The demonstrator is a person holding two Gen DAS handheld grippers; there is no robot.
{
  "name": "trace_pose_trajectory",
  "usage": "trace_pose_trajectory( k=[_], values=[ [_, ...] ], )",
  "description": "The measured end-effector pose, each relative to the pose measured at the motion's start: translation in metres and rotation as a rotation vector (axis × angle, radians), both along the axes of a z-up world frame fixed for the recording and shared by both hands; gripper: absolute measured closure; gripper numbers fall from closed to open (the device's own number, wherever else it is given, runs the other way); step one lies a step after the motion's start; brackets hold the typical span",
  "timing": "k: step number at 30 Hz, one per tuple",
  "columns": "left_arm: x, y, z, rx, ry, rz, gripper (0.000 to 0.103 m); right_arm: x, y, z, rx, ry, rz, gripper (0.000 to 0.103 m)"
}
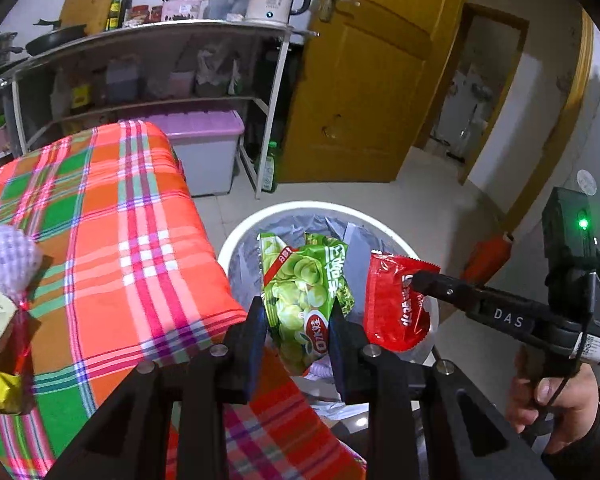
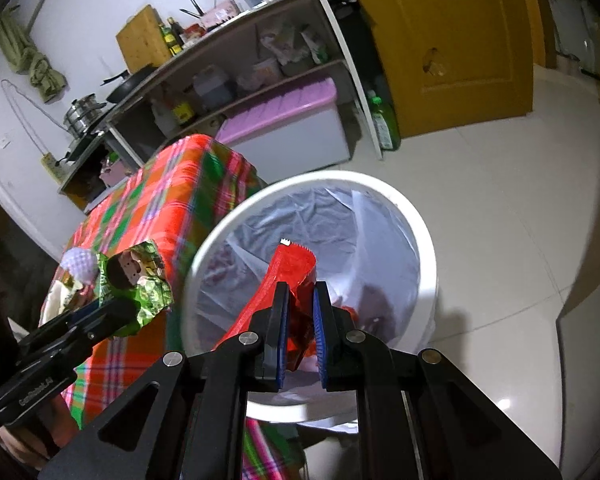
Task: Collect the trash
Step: 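Carry the green chip bag and red wrapper over the white bin while both tools open to drop them, then move both open tools back over the remaining trash on the table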
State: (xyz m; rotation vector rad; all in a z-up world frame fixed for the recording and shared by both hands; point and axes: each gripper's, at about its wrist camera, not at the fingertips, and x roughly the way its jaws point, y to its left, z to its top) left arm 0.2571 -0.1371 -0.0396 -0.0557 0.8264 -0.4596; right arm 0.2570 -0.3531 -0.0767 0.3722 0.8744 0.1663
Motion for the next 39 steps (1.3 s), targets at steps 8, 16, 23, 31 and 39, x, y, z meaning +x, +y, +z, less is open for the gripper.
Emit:
trace_pose_trajectory(
  k=[8, 16, 23, 31, 39],
  values=[
    [0.014, -0.008, -0.014, 0.000, 0.054, -0.003, 0.058, 0.010, -0.006, -0.018, 0.011, 0.053, -0.015, 0.088],
    [0.010, -0.002, -0.011, -0.023, 0.051, 0.005, 0.057, 0.007, -0.003, -0.012, -0.005, 0.030, -0.008, 0.078],
    [-0.009, 0.010, 0.006, -0.054, 0.000, 0.020, 0.058, -0.007, 0.003, 0.010, 0.009, -0.032, 0.012, 0.078],
    [-0.039, 0.038, 0.034, -0.077, -0.081, 0.095, 0.057, -0.035, 0.028, 0.048, 0.005, -0.139, 0.075, 0.078],
    [-0.075, 0.071, 0.053, -0.066, -0.144, 0.174, 0.057, -0.057, 0.060, 0.074, -0.016, -0.209, 0.157, 0.078]
  ],
)
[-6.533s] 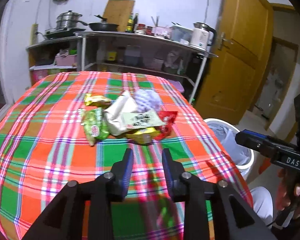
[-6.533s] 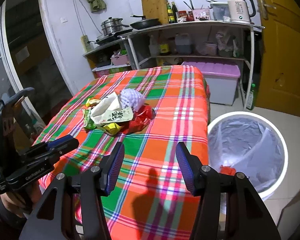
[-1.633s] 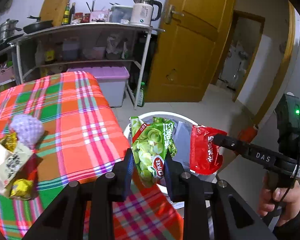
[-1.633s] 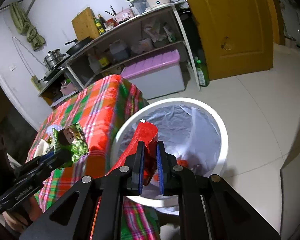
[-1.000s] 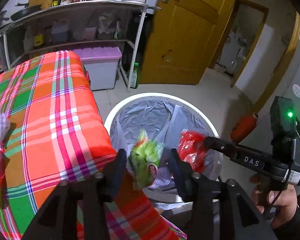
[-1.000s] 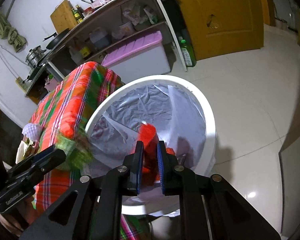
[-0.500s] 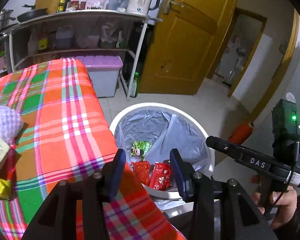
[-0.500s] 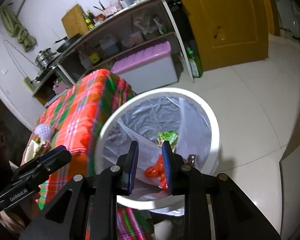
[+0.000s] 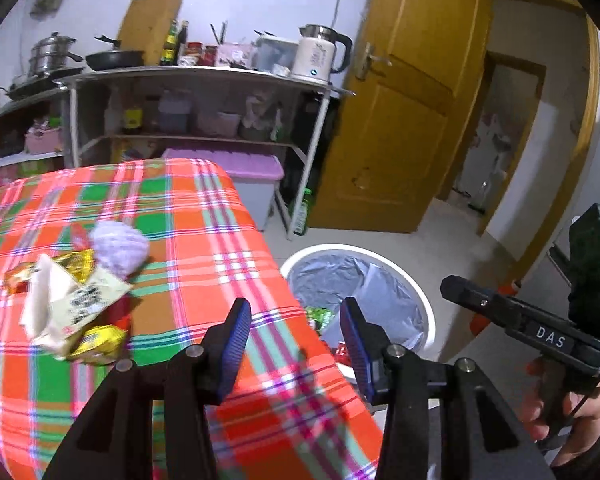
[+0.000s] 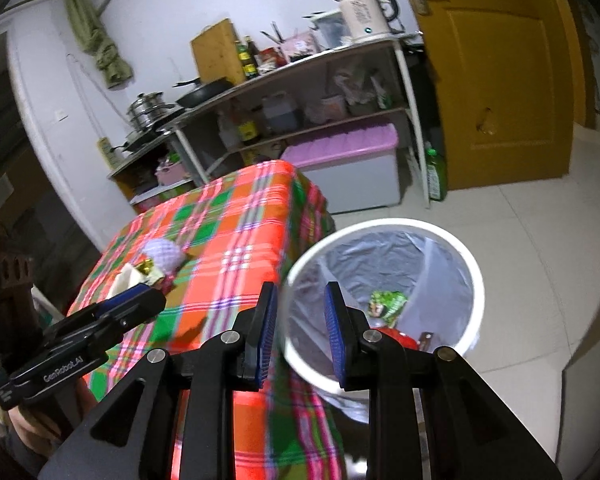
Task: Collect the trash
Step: 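Move both open tools back over the remaining trash on the table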
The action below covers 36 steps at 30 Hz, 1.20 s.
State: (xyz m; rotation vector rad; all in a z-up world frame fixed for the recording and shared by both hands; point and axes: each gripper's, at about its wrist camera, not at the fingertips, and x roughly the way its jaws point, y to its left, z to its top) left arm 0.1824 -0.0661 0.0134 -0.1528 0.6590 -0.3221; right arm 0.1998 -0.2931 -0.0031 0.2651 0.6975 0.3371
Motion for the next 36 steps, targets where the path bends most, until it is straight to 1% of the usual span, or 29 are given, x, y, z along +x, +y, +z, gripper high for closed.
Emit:
trace_pose_trajectory(
  k=[2, 4, 5, 6, 15, 23, 28, 36],
  values=[
    [-0.008, 0.007, 0.003, 0.010, -0.010, 0.014, 0.057, -0.005, 0.008, 0.004, -0.002, -0.012, 0.016, 0.078],
    [-0.018, 0.015, 0.006, 0.024, -0.023, 0.029, 0.057, -0.008, 0.014, 0.006, 0.002, -0.018, 0.029, 0.072],
    [-0.022, 0.019, 0.007, 0.029, -0.027, 0.035, 0.057, -0.009, 0.017, 0.007, 0.004, -0.020, 0.036, 0.064],
    [-0.026, 0.023, 0.008, 0.031, -0.029, 0.040, 0.057, -0.011, 0.020, 0.008, 0.004, -0.023, 0.043, 0.057],
    [-0.055, 0.065, 0.011, 0.041, -0.040, 0.127, 0.057, -0.024, 0.051, 0.018, -0.013, -0.045, 0.106, 0.057],
    [-0.071, 0.095, 0.011, 0.035, -0.043, 0.193, 0.057, -0.033, 0.074, 0.024, -0.015, -0.061, 0.156, 0.057],
    [-0.079, 0.108, 0.009, 0.034, -0.046, 0.227, 0.057, -0.034, 0.090, 0.022, -0.025, -0.061, 0.196, 0.057],
    [-0.085, 0.135, 0.006, 0.033, -0.044, 0.286, 0.057, -0.028, 0.118, 0.010, -0.033, -0.021, 0.249, 0.057]
  ],
)
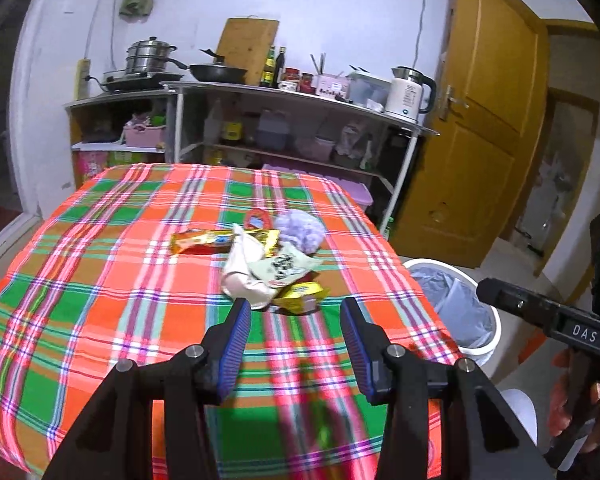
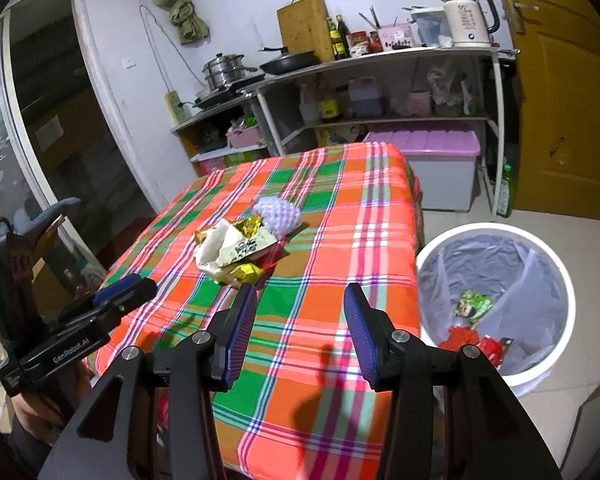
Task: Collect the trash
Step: 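Move both open tools back over the remaining trash on the table, then grasp the white paper bag with the left tool while the right tool grasps the yellow chip bag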
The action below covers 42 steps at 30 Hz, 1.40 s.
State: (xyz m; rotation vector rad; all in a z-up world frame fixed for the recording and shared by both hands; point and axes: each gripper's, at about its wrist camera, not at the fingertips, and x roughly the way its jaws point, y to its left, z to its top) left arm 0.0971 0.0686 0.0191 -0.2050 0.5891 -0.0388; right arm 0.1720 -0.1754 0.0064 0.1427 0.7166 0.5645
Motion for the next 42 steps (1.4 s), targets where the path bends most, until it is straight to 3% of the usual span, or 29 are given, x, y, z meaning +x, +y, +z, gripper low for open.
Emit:
trace_pose_trajectory(
  k=[23, 39, 41, 42],
  values=[
    [0.016, 0.059, -0.015, -0.045, 0.002, 0.061, 0.057, 0.043, 0.091, -0.038, -0.031, 0.131, 0.116, 0.056],
    [0.033, 0.087, -0.024, -0.094, 0.001, 0.069, 0.051, 0.091, 0.127, -0.075, 0.008, 0.294, 0.090, 0.050],
    [0.036, 0.086, -0.026, -0.100, 0.004, 0.060, 0.051, 0.093, 0.132, -0.077, 0.007, 0.306, 0.103, 0.052],
    [0.039, 0.086, -0.026, -0.103, 0.007, 0.055, 0.051, 0.093, 0.133, -0.078, 0.009, 0.306, 0.104, 0.057]
  ],
)
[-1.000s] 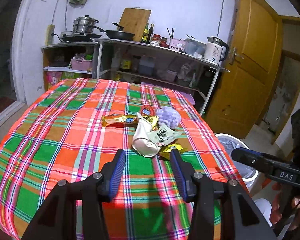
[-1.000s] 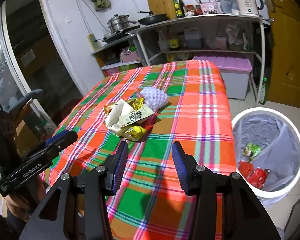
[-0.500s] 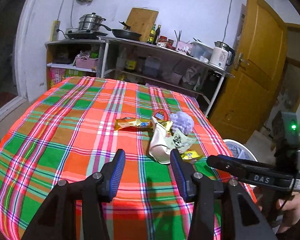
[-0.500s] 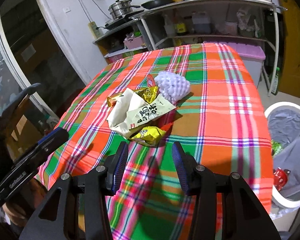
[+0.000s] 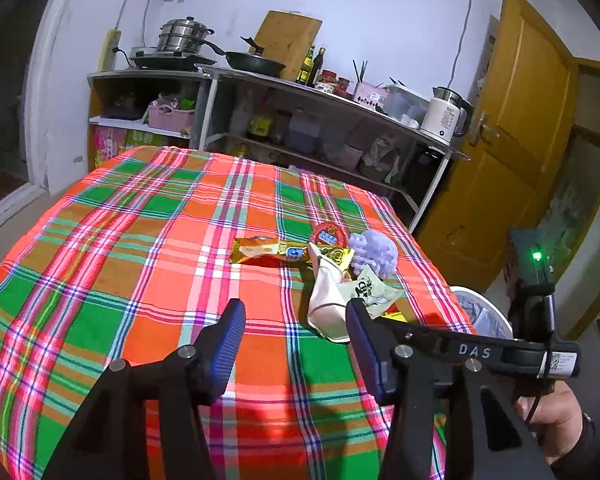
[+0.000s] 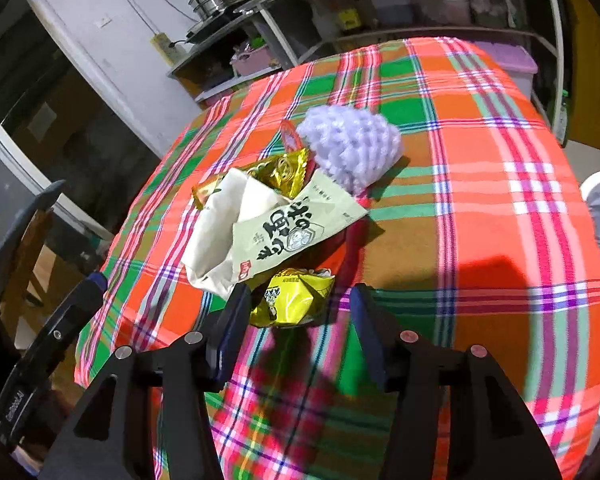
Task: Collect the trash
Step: 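Grasp the white paper bag with the left tool while the right tool grasps the yellow chip bag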
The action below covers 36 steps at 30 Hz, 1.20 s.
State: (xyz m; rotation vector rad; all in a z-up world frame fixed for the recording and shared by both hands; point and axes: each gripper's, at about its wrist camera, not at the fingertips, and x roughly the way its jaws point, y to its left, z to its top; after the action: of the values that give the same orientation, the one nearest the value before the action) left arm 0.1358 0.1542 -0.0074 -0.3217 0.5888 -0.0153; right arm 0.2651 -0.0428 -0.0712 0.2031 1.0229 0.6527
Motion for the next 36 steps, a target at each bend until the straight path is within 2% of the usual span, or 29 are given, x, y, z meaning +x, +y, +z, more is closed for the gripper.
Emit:
trace_pose_trajectory(
  k=[3, 10, 15, 24, 25, 26, 28, 33, 36],
  values=[
    [0.008, -0.001, -0.004, -0.009, 0.013, -0.013, 0.051, 0.001, 0.000, 0.000, 0.007, -0.005, 0.004, 0.072],
    [0.033, -0.007, -0.013, -0.045, 0.052, -0.048, 0.051, -0.005, -0.014, 0.005, -0.013, -0.044, -0.009, 0.075],
    [0.052, -0.011, -0.021, -0.068, 0.084, -0.052, 0.046, -0.009, -0.028, 0.009, -0.027, -0.069, -0.017, 0.076],
    [0.077, -0.015, -0.042, -0.128, 0.157, -0.051, 0.047, -0.007, -0.048, 0.008, -0.037, -0.073, -0.035, 0.076],
    [0.077, -0.017, -0.044, -0.132, 0.160, -0.055, 0.048, -0.007, -0.049, 0.008, -0.037, -0.073, -0.036, 0.076],
    [0.078, -0.018, -0.045, -0.134, 0.163, -0.062, 0.053, -0.006, -0.050, 0.007, -0.037, -0.072, -0.039, 0.076],
    [0.078, -0.021, -0.044, -0.123, 0.164, -0.068, 0.059, -0.005, -0.052, 0.006, -0.037, -0.071, -0.041, 0.076],
    [0.070, -0.026, -0.036, -0.082, 0.131, -0.054, 0.059, -0.005, -0.056, 0.007, -0.036, -0.077, -0.046, 0.076],
    [0.062, -0.028, -0.029, -0.029, 0.110, -0.031, 0.059, -0.006, -0.058, 0.010, -0.037, -0.085, -0.050, 0.076]
  ],
)
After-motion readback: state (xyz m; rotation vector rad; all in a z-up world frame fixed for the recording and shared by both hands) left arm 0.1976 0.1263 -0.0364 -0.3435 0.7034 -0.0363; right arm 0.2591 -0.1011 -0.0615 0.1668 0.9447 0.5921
